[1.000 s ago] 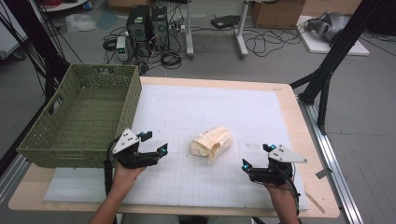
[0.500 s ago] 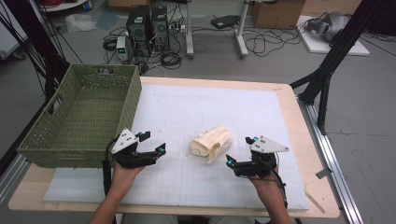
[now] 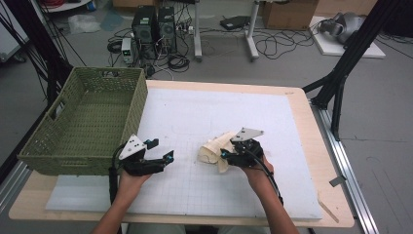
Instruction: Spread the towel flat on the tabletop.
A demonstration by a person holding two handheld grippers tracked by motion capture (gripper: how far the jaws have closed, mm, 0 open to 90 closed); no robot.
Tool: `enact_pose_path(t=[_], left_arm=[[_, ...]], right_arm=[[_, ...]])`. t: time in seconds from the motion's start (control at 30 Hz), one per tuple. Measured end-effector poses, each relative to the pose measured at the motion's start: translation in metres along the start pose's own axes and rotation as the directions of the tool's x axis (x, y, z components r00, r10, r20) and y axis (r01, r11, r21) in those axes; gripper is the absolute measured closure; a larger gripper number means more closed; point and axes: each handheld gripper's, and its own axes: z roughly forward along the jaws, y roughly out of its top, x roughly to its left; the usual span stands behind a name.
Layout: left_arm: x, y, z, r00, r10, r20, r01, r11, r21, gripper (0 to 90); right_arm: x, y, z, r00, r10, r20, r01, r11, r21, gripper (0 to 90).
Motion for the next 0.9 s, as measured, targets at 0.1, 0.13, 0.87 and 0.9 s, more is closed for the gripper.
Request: enact_pose_path(t=[0.1, 0.13, 0.87, 0.9], left_arm=[[0.001, -0.001, 0.0, 1.0, -0.006, -0.006, 0.006, 1.0, 0.005, 24.0], [0.001, -0.001, 0.001, 0.9999, -0.008, -0.008, 0.008, 0.9999, 0.008, 24.0], [-0.002, -0.003, 0.005, 0.9999, -0.015, 0.001, 0.015, 0.9998, 0.012, 25.3], [-0.001, -0.003, 0.005, 0.9999, -0.017, 0.002, 0.017, 0.9998, 0.012, 25.2]], right_arm=[[-0.002, -0.004, -0.003, 1.0, -0.004, 0.006, 0.004, 1.0, -0.009, 69.5], [-0.004, -0.006, -0.004, 1.0, 0.008, -0.004, -0.008, 1.0, -0.013, 76.7], [0.025, -0.027, -0.051, 0.9938, -0.11, -0.021, 0.105, 0.982, -0.155, 40.2], [0.028, -0.024, -0.048, 0.9922, -0.122, -0.025, 0.117, 0.982, -0.148, 40.2]])
